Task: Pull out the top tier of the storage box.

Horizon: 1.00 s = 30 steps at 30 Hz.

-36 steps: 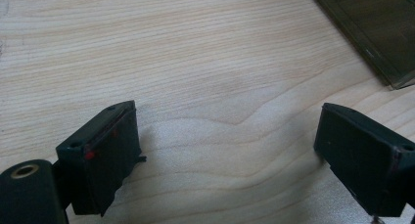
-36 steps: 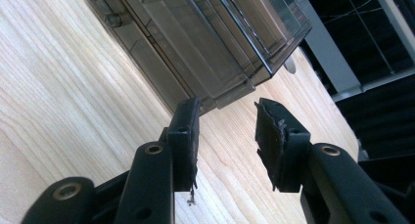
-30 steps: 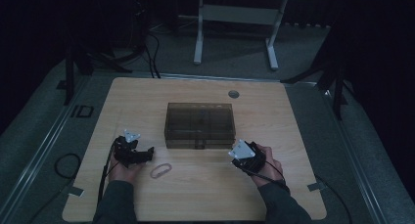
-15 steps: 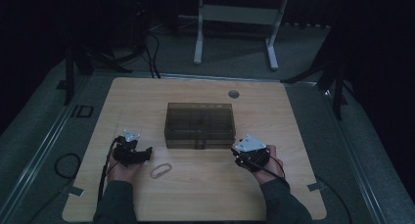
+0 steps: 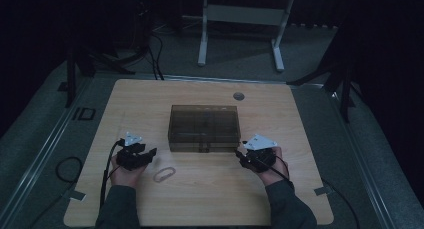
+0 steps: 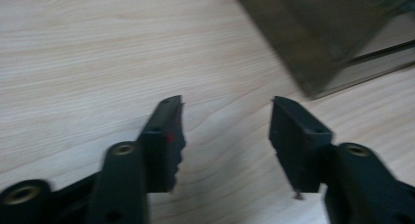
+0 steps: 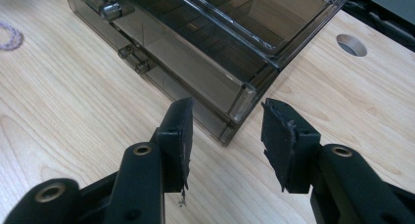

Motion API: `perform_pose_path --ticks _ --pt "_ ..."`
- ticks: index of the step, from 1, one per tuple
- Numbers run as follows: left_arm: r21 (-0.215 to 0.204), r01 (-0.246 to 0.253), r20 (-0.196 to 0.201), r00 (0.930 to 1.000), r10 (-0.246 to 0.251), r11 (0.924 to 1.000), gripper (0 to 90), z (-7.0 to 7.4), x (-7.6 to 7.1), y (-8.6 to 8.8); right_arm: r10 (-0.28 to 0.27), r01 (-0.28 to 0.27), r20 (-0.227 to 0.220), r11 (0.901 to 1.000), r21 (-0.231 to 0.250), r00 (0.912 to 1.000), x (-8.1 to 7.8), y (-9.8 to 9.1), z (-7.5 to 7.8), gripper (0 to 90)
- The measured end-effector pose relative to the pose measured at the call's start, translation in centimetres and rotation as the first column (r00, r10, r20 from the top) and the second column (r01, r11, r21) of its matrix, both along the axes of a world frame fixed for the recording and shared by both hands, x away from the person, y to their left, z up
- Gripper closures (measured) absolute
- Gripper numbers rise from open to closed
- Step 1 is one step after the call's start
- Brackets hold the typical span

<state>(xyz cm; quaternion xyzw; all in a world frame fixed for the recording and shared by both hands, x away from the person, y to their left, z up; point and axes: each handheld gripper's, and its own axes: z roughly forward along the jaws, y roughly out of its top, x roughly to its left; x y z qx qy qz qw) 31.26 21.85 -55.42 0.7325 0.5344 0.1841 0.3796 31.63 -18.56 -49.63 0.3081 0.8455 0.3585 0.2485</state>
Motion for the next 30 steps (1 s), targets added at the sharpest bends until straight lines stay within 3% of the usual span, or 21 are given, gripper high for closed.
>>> perform_pose_path --ticks 8,13,25,27,29,30 --pt "-0.032 0.057 0.053 0.9971 -0.056 0.9978 56.1 0.8 -0.6 -0.5 0.001 -0.001 -0.008 0.9998 0.018 1.0 0.3 0.2 -0.1 54.2" --pt "-0.037 0.092 0.065 0.9939 -0.089 0.9951 56.7 1.2 -0.8 -0.9 0.004 -0.004 -0.015 0.9995 0.031 0.9999 0.4 0.2 -0.2 54.0" --pt "-0.02 0.176 0.127 0.9769 -0.172 0.9842 55.8 2.3 -1.5 -2.4 -0.007 0.009 -0.033 0.9981 0.062 0.9994 0.8 0.5 -0.7 53.5" --pt "-0.027 0.181 0.13 0.9757 -0.177 0.983 55.9 2.4 -1.6 -2.6 -0.007 0.009 -0.033 0.998 0.062 0.9994 0.8 0.5 -0.7 53.5" --pt "-0.072 0.217 0.14 0.9686 -0.205 0.9736 57.8 2.7 -1.6 -2.8 -0.012 0.015 -0.041 0.9973 0.072 0.9991 1.0 0.5 -0.7 53.4" --pt "-0.07 0.222 0.142 0.9672 -0.21 0.9726 58.2 2.8 -1.6 -2.9 -0.014 0.017 -0.043 0.9972 0.073 0.999 1.0 0.5 -0.7 53.5"
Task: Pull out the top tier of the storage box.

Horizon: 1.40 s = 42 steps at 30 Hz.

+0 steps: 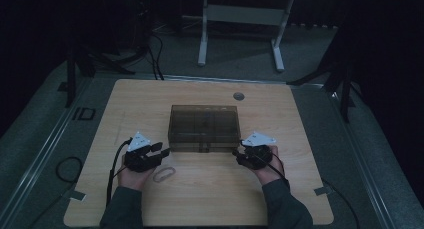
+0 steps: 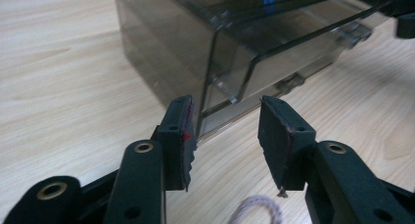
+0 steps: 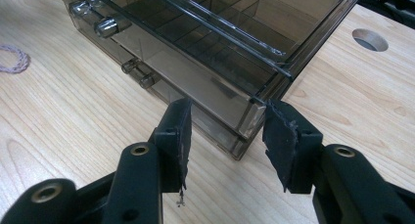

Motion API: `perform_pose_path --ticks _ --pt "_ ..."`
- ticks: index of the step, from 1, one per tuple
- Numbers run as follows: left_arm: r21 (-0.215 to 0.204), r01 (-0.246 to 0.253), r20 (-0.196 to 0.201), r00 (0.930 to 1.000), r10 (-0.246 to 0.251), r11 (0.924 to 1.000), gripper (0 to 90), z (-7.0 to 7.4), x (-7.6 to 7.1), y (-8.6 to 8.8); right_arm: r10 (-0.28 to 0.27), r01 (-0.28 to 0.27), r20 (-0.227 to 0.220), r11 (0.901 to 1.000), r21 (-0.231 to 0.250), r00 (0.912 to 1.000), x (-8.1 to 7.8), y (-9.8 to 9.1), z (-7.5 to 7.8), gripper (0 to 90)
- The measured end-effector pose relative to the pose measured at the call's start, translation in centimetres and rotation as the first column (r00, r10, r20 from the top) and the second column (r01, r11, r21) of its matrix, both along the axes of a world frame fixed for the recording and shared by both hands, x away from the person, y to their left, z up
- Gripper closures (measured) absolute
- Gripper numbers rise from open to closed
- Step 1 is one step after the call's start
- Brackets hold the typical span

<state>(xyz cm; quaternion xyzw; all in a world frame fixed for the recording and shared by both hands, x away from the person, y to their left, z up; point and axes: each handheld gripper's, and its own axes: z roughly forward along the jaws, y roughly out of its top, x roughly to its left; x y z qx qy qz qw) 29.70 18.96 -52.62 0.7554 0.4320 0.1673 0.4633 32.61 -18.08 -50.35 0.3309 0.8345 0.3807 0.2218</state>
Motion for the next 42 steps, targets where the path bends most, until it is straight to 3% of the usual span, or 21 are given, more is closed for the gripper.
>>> perform_pose_path --ticks 15,28,42 --pt "0.005 0.041 0.006 0.9991 -0.041 0.9991 56.1 0.5 0.5 -1.1 -0.006 0.007 -0.012 0.9998 0.019 0.9999 0.1 0.2 -0.1 53.5" --pt "0.042 0.029 0.015 0.9995 -0.029 0.9987 56.9 0.6 0.8 -1.8 -0.021 0.021 -0.023 0.9994 0.028 0.9995 0.0 0.3 -0.1 54.1" --pt "0.072 0.01 0.047 0.9988 -0.013 0.9974 67.3 0.9 0.5 -2.3 -0.038 0.039 -0.025 0.9988 0.029 0.999 -0.1 0.4 -0.2 57.5"
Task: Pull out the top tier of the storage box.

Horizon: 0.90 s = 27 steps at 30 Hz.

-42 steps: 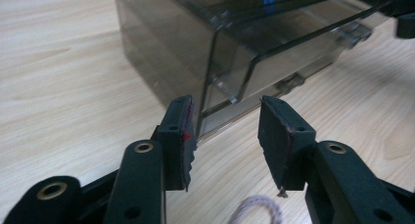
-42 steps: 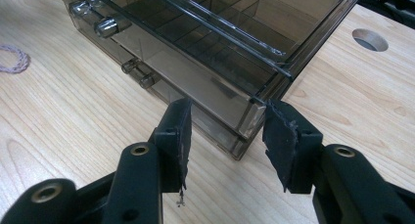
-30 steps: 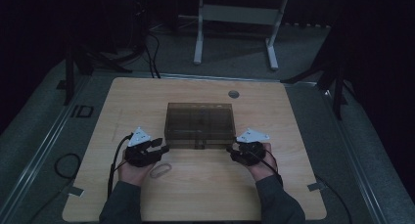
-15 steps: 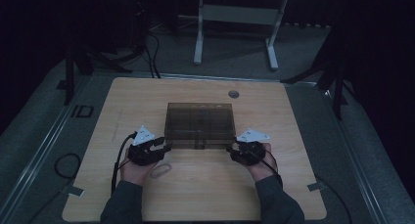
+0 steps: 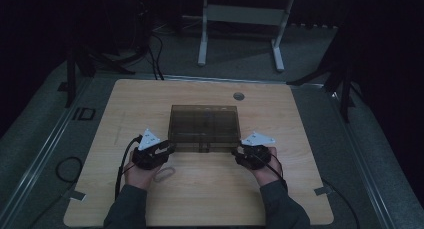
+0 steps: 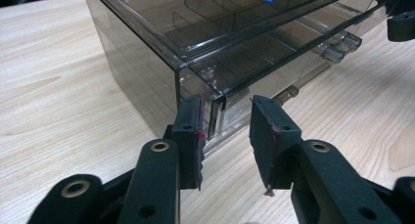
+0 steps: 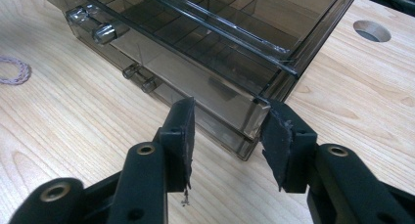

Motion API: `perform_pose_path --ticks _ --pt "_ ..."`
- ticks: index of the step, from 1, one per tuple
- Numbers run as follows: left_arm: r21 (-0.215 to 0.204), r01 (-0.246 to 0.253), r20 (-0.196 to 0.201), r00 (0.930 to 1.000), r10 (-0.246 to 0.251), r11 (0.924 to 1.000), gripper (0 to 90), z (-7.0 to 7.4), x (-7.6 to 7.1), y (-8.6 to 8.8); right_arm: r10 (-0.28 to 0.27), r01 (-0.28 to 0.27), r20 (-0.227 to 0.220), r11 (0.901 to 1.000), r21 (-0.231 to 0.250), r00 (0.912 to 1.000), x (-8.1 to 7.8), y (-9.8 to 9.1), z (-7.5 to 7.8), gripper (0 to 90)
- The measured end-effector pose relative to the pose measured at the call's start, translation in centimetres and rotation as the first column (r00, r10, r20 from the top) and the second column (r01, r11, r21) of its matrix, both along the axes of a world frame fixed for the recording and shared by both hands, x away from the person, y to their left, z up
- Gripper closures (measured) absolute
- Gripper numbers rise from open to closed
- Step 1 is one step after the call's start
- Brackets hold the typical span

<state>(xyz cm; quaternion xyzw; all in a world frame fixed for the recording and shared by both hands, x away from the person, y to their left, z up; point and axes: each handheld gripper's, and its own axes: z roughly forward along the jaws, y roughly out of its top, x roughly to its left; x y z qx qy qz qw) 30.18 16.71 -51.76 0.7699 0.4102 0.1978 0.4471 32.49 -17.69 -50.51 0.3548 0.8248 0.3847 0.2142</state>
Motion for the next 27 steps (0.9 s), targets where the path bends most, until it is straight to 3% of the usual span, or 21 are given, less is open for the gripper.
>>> perform_pose_path --ticks 11,16,27 --pt "0.011 -0.044 0.007 0.999 0.044 0.999 72.9 0.06 -0.26 -0.27 -0.022 0.022 -0.007 0.9998 0.002 0.9997 -0.18 0.03 0.05 62.1" --pt "0.035 -0.055 0.015 0.9984 0.054 0.9979 73.4 0.14 -0.42 -0.51 -0.034 0.034 -0.005 0.9994 -0.011 0.9994 -0.38 0.14 0.1 64.7" --pt "0.049 -0.059 0.015 0.9982 0.058 0.9971 73.4 0.23 -0.6 -0.66 -0.039 0.039 -0.006 0.9992 -0.012 0.9992 -0.53 0.11 0.16 67.2"
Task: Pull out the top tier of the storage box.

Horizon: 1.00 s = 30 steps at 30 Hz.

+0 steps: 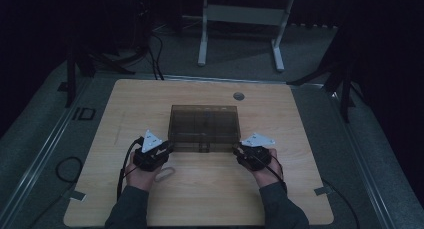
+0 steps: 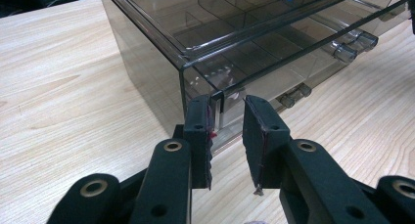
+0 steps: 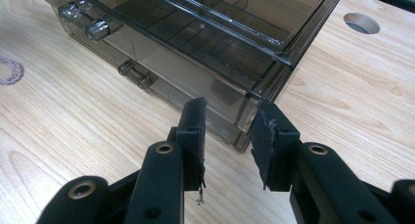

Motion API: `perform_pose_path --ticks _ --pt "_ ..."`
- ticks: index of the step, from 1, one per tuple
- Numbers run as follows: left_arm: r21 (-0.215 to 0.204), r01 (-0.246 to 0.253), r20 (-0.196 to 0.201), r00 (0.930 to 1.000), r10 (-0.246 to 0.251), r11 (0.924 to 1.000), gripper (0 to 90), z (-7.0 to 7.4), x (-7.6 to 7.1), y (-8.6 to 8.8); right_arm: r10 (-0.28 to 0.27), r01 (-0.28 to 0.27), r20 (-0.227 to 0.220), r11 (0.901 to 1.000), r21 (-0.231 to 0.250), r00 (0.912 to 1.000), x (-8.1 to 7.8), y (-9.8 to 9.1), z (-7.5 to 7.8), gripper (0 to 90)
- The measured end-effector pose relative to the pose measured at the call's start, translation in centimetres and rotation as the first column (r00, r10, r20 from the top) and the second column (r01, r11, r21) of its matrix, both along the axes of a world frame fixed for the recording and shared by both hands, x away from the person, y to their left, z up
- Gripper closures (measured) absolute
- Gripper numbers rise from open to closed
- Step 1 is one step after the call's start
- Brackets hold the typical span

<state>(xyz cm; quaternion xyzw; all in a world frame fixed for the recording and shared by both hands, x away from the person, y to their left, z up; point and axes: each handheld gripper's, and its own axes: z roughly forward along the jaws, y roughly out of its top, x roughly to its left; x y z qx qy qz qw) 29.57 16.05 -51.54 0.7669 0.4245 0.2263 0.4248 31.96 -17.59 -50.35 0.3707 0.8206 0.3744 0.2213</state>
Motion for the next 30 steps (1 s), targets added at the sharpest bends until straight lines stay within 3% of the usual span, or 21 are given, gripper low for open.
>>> perform_pose_path --ticks 30 --pt "0.003 -0.004 -0.015 0.9999 0.004 1.0 74.0 0.41 -0.91 -0.29 0.016 -0.016 -0.005 0.9998 0.012 0.9999 -0.56 -0.58 0.14 69.1"
